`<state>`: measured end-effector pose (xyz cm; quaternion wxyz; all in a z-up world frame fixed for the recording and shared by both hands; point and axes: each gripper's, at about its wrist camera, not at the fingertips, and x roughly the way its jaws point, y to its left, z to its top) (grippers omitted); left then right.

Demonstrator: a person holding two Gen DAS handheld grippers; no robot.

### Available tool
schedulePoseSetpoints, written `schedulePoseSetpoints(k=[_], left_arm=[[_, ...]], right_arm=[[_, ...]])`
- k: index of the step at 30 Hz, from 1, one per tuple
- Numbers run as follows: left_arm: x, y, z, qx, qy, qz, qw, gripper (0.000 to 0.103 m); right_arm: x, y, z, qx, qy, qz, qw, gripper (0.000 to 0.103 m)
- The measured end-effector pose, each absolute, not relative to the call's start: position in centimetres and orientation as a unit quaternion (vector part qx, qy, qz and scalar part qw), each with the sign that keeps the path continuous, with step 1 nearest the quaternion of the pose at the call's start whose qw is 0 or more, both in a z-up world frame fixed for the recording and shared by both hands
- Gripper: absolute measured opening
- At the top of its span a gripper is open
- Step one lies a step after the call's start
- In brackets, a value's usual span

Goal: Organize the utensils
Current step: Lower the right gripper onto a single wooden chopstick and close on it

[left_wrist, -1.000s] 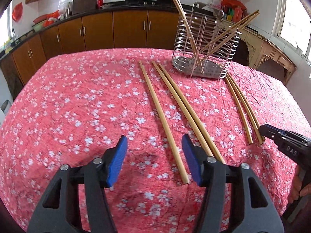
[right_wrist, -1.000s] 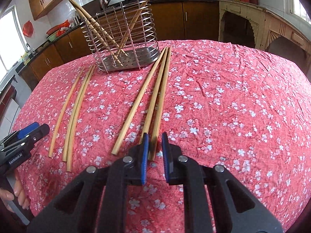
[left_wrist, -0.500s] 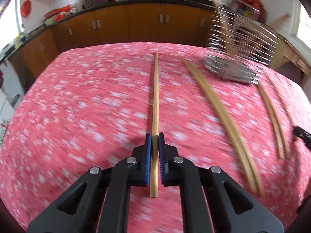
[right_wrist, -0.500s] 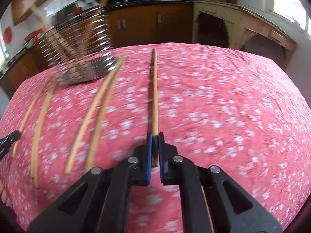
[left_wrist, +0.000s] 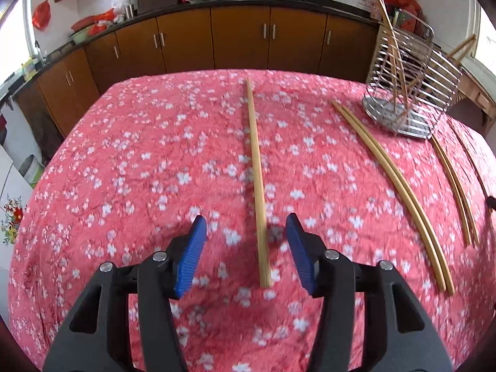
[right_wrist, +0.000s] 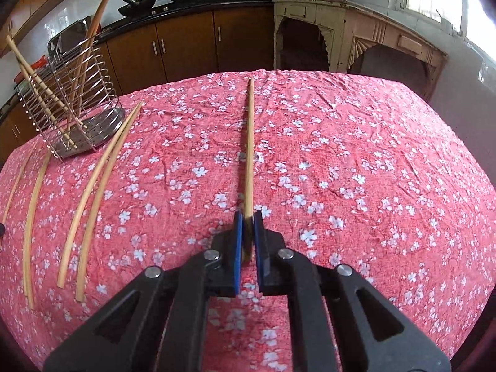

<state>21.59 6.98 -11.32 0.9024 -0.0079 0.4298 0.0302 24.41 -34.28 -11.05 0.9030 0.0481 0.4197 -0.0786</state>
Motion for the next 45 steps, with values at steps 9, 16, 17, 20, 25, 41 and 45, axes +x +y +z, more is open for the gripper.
schedulePoseSetpoints(k=[9, 16, 17, 20, 25, 41, 45], left_arm=[[21.7, 7.1, -11.2, -0.005, 0.434, 0.043, 0.900, 0.062], [21.8, 7.1, -11.3, -0.004, 0.435, 0.046, 0.899, 0.063], [21.8, 7.1, -11.3, -0.004, 0.435, 0.046, 0.899, 0.063], [21.8, 7.1, -11.3, -0.004, 0.435, 0.046, 0.899, 0.063], [21.0, 6.8, -11.3, 0.008, 0.434, 0.046, 0.900, 0.062], [19.5, 5.4, -11.1, 0.017, 0.431, 0.012, 0.902, 0.007], [18.3, 6.0, -10.3, 0.015, 0.417, 0.008, 0.909, 0.007]], right_arm=[[24.7, -34.5, -11.1, 0.054, 0.420, -0.076, 0.903, 0.010], [24.9, -34.4, -11.2, 0.058, 0.420, -0.075, 0.903, 0.010], [24.9, -34.5, -11.2, 0.059, 0.420, -0.075, 0.903, 0.010], [24.9, -34.5, -11.2, 0.060, 0.420, -0.074, 0.903, 0.010], [24.3, -34.1, -11.2, 0.046, 0.421, -0.076, 0.903, 0.010], [22.5, -34.0, -10.6, 0.042, 0.406, -0.066, 0.911, 0.007], [20.8, -33.9, -8.6, 0.029, 0.373, -0.067, 0.925, 0.007]])
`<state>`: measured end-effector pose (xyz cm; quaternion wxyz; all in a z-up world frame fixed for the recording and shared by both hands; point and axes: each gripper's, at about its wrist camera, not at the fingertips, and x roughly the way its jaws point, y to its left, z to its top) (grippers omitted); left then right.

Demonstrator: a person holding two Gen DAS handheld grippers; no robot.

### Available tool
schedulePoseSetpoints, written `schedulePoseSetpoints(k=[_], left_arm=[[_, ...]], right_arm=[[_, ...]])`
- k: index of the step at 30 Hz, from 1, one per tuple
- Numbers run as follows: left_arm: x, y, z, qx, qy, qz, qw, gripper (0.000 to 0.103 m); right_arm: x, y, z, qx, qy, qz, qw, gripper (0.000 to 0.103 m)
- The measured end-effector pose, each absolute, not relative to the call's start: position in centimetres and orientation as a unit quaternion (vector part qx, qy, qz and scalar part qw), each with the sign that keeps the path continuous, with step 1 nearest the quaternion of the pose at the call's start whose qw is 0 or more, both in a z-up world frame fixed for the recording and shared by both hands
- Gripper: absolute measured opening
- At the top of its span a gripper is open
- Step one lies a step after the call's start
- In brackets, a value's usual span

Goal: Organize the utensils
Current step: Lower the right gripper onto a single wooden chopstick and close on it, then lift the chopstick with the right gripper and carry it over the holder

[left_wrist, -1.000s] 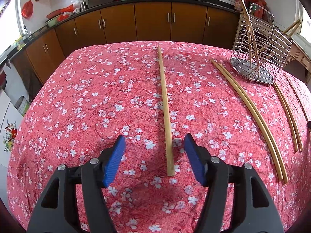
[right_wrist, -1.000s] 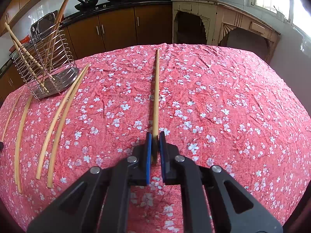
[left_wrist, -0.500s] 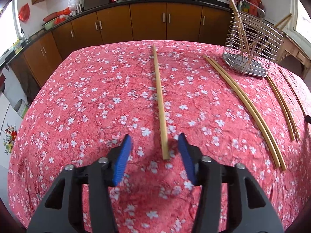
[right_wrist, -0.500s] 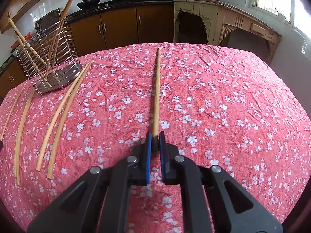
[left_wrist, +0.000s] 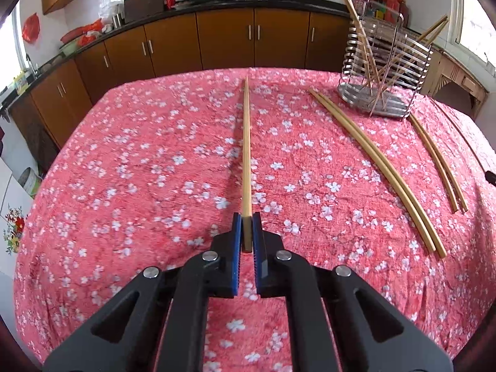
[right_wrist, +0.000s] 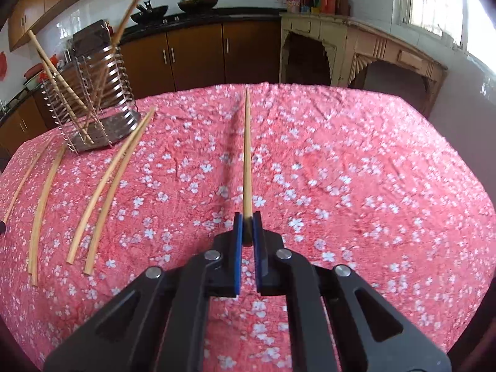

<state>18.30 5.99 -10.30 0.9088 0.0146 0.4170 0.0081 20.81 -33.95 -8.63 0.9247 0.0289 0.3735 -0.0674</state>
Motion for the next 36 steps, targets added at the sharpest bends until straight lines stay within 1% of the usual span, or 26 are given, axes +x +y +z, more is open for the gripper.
schedulePoseSetpoints(k=[5, 9, 13, 17, 20, 30, 31, 32, 36], left_arm=[[16.4, 6.5, -6.8, 0.008, 0.362, 0.002, 0.932, 0.007], [15.3, 6.8, -3.9, 0.000, 0.321, -0.003, 0.947, 0.007], [15.1, 6.5, -2.2, -0.002, 0.299, -0.002, 0.954, 0.007], [15.2, 6.1, -2.2, -0.006, 0.299, -0.004, 0.954, 0.007], [15.4, 5.8, -2.3, -0.009, 0.302, -0.007, 0.953, 0.007], [15.2, 5.6, -2.2, -0.009, 0.302, -0.008, 0.953, 0.007], [15.1, 5.7, -2.1, -0.010, 0.302, -0.008, 0.953, 0.007], [15.2, 5.7, -2.1, -0.011, 0.302, -0.008, 0.953, 0.007], [15.0, 5.7, -1.5, -0.015, 0.295, -0.008, 0.955, 0.007]], right_arm=[[19.0, -33.7, -5.0, 0.014, 0.329, -0.062, 0.942, 0.007], [18.5, -33.4, -3.6, 0.010, 0.326, -0.053, 0.944, 0.007], [19.2, -33.4, -5.2, 0.010, 0.362, -0.054, 0.930, 0.007], [20.3, -33.6, -8.3, 0.024, 0.401, -0.052, 0.914, 0.007], [20.7, -33.3, -9.6, 0.014, 0.417, -0.054, 0.907, 0.008], [19.7, -33.2, -10.8, 0.009, 0.429, -0.050, 0.902, 0.011], [19.6, -33.1, -10.9, 0.005, 0.427, -0.051, 0.903, 0.011], [19.6, -33.1, -10.9, 0.002, 0.427, -0.050, 0.903, 0.008], [19.5, -33.5, -10.0, 0.016, 0.420, -0.048, 0.906, 0.008]])
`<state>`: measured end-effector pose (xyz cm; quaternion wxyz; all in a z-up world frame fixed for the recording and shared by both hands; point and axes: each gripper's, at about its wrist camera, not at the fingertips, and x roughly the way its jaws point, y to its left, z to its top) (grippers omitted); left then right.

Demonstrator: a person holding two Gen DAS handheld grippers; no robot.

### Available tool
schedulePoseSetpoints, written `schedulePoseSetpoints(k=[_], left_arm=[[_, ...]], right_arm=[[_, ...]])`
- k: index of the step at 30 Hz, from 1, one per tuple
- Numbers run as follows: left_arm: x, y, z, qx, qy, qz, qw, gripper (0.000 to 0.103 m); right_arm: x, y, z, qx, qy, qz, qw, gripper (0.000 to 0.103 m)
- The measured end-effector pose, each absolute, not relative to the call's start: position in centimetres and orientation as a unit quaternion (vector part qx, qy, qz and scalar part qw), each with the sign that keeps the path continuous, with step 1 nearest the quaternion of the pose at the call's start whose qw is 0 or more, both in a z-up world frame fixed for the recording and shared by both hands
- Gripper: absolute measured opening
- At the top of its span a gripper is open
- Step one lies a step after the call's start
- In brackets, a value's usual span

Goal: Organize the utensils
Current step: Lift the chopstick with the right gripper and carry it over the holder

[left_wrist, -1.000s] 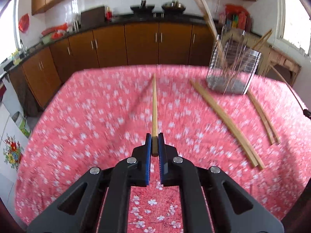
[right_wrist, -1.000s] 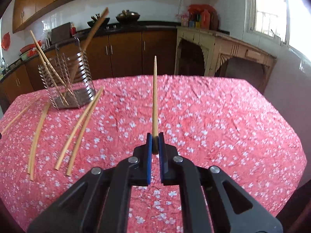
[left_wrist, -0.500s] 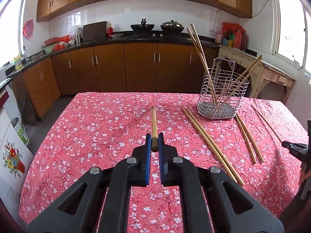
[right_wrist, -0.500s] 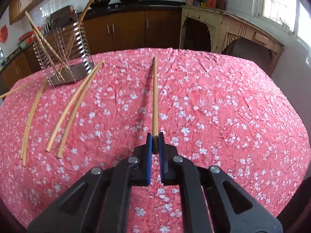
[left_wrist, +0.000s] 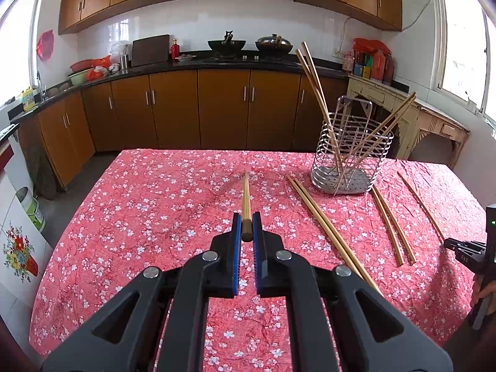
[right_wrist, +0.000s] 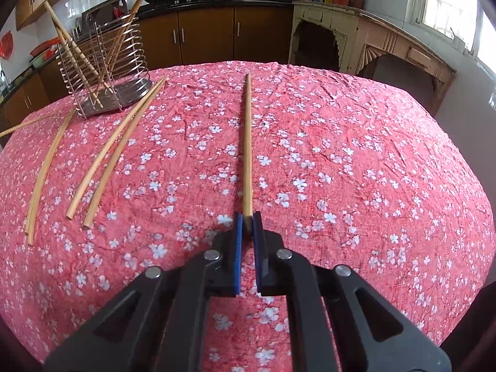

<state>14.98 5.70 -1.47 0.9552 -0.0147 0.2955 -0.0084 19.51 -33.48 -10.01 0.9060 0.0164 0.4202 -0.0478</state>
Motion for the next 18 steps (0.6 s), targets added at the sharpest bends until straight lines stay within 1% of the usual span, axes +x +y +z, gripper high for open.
schedulePoseSetpoints(k=[18], left_arm=[[14.5, 6.0, 2.3, -0.030, 0.237, 0.000, 0.971, 0.007]], right_arm=[[16.2, -33.4, 3.8, 0.012, 0.223, -0.052, 0.973, 0.007]])
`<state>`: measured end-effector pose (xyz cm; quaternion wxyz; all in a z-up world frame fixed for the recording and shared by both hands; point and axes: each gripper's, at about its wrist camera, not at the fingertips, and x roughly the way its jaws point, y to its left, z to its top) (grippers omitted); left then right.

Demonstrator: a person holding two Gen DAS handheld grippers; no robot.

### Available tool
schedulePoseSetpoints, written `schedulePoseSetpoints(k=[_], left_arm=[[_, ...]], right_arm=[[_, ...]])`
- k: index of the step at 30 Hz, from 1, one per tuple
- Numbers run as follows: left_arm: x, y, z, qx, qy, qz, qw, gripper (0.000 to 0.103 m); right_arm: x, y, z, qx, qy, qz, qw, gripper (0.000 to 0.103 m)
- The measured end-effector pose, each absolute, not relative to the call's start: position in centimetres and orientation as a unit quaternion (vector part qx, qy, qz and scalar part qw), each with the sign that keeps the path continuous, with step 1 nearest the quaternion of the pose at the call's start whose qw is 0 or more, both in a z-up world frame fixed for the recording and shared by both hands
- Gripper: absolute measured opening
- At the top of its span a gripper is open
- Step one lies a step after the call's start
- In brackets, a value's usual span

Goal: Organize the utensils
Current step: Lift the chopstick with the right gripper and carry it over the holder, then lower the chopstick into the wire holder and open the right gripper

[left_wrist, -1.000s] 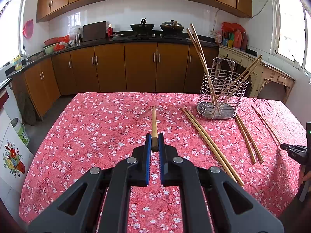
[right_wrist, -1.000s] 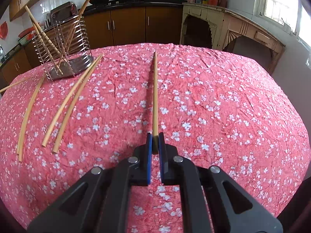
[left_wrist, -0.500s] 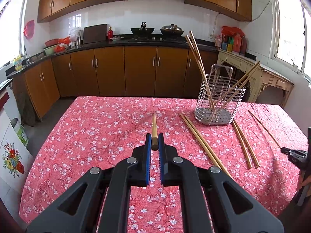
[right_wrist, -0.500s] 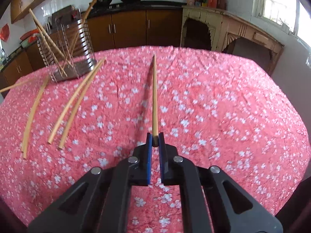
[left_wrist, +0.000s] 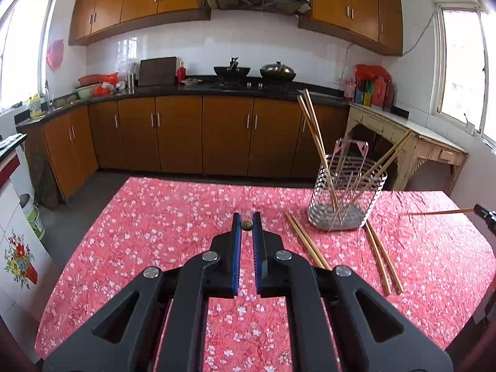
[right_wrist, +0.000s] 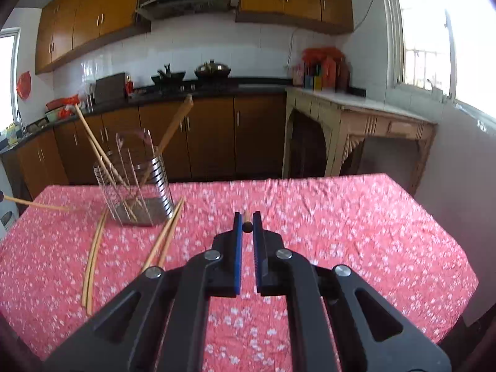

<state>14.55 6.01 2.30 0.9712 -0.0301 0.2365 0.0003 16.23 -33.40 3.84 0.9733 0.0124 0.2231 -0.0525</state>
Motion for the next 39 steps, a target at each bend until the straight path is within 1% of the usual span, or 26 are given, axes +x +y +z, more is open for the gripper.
schedulePoseSetpoints(k=[5, 10, 16, 33, 39], left_arm=[[14.9, 6.1, 4.2, -0.026, 0.214, 0.006, 0.977, 0.007], [15.0, 6.0, 6.0, -0.029, 0.192, 0.010, 0.981, 0.007], [15.2, 5.8, 7.3, -0.035, 0.178, 0.004, 0.983, 0.007], [15.3, 4.0, 8.2, -0.033, 0.167, -0.022, 0.985, 0.007], [15.9, 2.8, 10.4, -0.037, 0.157, -0.037, 0.986, 0.007]], right_arm=[[16.8, -33.5, 6.9, 0.011, 0.185, -0.056, 0.981, 0.007], [17.4, -33.5, 8.9, 0.026, 0.164, -0.052, 0.985, 0.007], [17.9, -33.7, 10.5, 0.050, 0.155, -0.039, 0.986, 0.007], [17.8, -31.1, 12.3, 0.038, 0.145, -0.004, 0.989, 0.007], [18.0, -30.3, 15.0, 0.044, 0.127, 0.016, 0.991, 0.007]])
